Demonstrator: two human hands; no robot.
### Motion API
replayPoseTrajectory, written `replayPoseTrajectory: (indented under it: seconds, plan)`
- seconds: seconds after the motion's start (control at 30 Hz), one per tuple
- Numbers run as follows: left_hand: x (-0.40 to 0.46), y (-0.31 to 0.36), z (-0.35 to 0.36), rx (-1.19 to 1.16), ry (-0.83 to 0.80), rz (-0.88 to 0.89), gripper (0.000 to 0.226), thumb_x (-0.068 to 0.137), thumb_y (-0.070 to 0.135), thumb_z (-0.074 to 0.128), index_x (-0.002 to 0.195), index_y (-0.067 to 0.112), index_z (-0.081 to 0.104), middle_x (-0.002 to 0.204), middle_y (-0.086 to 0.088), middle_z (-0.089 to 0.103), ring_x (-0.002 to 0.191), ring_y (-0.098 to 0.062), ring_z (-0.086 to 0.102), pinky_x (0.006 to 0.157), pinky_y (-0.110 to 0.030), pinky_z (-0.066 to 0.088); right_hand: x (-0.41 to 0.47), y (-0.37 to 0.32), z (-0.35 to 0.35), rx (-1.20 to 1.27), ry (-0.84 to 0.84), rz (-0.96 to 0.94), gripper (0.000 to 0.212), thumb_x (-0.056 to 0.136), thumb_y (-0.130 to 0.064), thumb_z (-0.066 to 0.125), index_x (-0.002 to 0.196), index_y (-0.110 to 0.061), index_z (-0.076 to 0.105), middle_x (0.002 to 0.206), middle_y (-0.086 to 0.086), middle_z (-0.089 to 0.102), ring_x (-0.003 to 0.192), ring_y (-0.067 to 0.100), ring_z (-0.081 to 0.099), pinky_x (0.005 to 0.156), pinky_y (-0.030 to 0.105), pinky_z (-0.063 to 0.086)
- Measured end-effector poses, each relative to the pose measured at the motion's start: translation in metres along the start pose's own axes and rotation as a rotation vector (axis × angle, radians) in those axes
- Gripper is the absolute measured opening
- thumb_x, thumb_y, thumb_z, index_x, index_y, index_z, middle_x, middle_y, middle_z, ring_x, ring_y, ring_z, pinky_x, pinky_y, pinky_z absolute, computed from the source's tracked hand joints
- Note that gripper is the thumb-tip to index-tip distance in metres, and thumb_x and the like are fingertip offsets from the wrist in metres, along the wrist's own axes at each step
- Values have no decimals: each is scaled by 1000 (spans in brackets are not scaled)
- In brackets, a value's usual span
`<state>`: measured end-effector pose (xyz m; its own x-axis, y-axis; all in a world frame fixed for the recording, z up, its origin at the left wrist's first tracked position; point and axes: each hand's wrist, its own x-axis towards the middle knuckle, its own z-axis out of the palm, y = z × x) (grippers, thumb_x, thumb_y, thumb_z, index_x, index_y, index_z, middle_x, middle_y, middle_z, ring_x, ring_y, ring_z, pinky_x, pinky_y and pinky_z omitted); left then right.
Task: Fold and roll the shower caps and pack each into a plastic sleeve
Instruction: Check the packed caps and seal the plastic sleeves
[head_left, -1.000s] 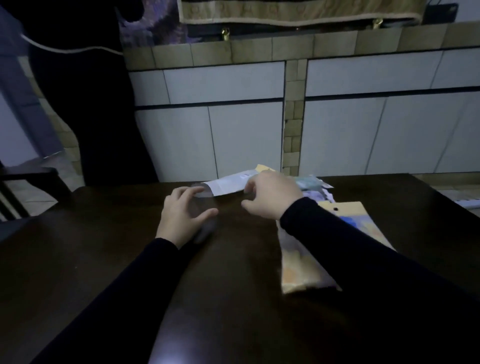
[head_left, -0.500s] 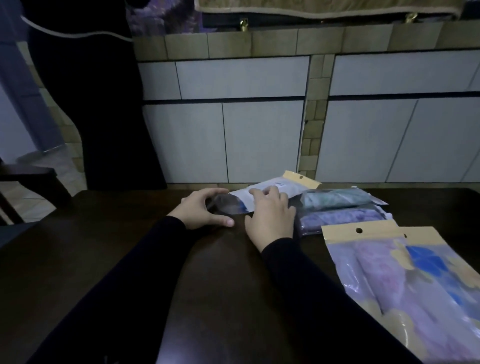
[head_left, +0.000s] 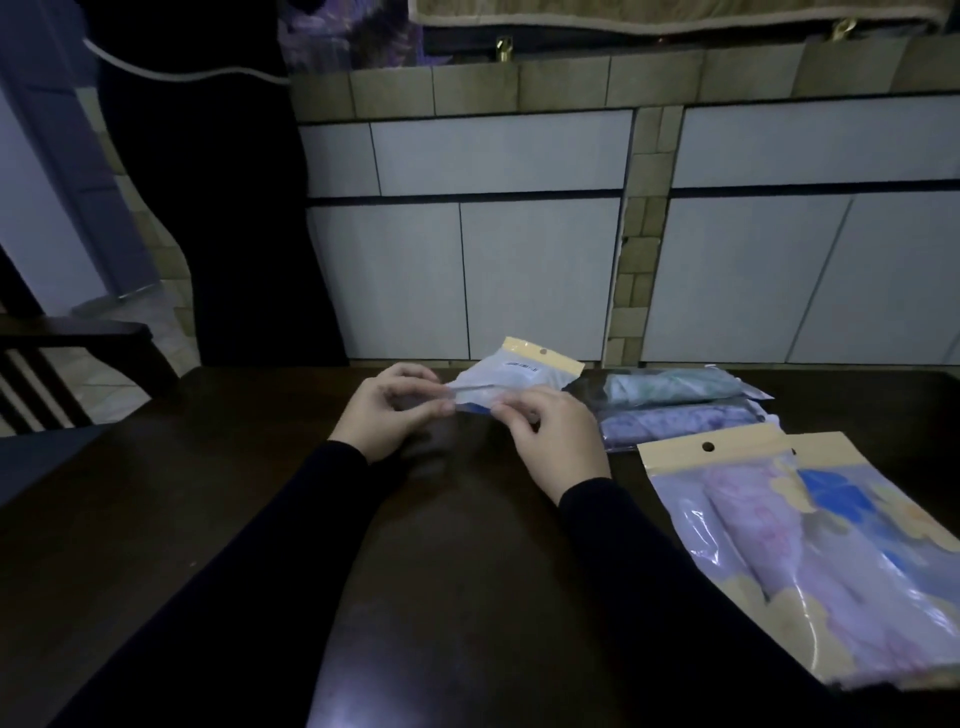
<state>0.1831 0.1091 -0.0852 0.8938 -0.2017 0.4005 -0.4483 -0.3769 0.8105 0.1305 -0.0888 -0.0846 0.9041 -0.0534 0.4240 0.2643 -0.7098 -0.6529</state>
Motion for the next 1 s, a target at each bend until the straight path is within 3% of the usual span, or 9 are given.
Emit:
replayPoseTrajectory:
  seconds: [0.07, 0.13, 0.23, 0.33, 0.43, 0.57, 0.67, 0.83, 1.0]
  plan:
    - [-7, 7, 1, -6, 31, 21, 1, 71, 30, 75, 71, 31, 74, 111, 14, 65, 101, 1, 62, 91, -21, 47, -3, 2, 1, 72, -24, 53, 22, 93, -40, 56, 105, -28, 72, 102, -6, 68, 99, 19, 57, 94, 44, 44]
    - [-14, 16, 5, -45, 74, 18, 10, 72, 35, 72, 72, 25, 74, 103, 12, 71, 97, -6, 67, 89, -27, 52, -6, 2, 1, 139, -27, 100, 23, 92, -45, 55, 102, -31, 71, 98, -5, 67, 97, 24, 56, 90, 46, 47]
    - [-21, 26, 11, -35, 152, 39, 18, 75, 39, 69, 78, 21, 72, 80, 3, 72, 78, -17, 68, 72, -33, 56, -10, 2, -3, 320, -22, 136, 23, 93, -38, 57, 104, -24, 71, 98, -5, 67, 95, 16, 58, 80, 26, 49]
    - [-24, 27, 9, -85, 90, 9, 16, 71, 31, 77, 84, 22, 73, 86, 2, 73, 84, -14, 68, 75, -28, 55, -14, 2, -7, 447, -11, 177, 20, 95, -31, 56, 105, -19, 69, 97, -5, 66, 93, 9, 58, 69, 12, 43]
    - [-26, 24, 7, -138, 25, -11, 23, 69, 19, 80, 92, 17, 75, 94, -2, 75, 92, -16, 70, 80, -30, 54, -17, 1, -9, 482, 5, 170, 19, 96, -29, 55, 106, -19, 67, 103, -4, 66, 95, 7, 57, 70, 11, 42]
    - [-27, 20, 5, -127, 152, 42, 12, 70, 27, 77, 80, 22, 75, 86, 2, 76, 88, -18, 71, 81, -33, 54, -21, -4, -12, 506, 34, 69, 15, 89, -27, 66, 104, -25, 65, 107, -10, 63, 96, -3, 54, 84, 16, 48]
    - [-29, 21, 5, -143, 183, 35, 8, 71, 29, 76, 75, 22, 74, 82, 4, 75, 84, -16, 71, 79, -31, 55, -22, -4, -12, 453, 18, 78, 20, 84, -32, 71, 102, -24, 67, 97, -15, 64, 90, -7, 54, 74, 9, 42]
    - [-31, 27, 5, -220, 173, -85, 19, 72, 33, 72, 73, 14, 72, 73, 5, 73, 72, -7, 67, 67, -20, 52, -19, -10, -11, 436, 71, 132, 31, 89, -40, 63, 92, -12, 74, 84, 6, 70, 80, 18, 61, 70, 29, 48]
    - [-36, 25, 2, -246, 116, -309, 20, 83, 27, 72, 75, 8, 71, 62, 2, 67, 58, -9, 62, 51, -19, 49, -19, -14, 1, 315, 24, 189, 37, 92, -43, 58, 88, -9, 71, 84, 6, 68, 79, 20, 60, 64, 18, 42]
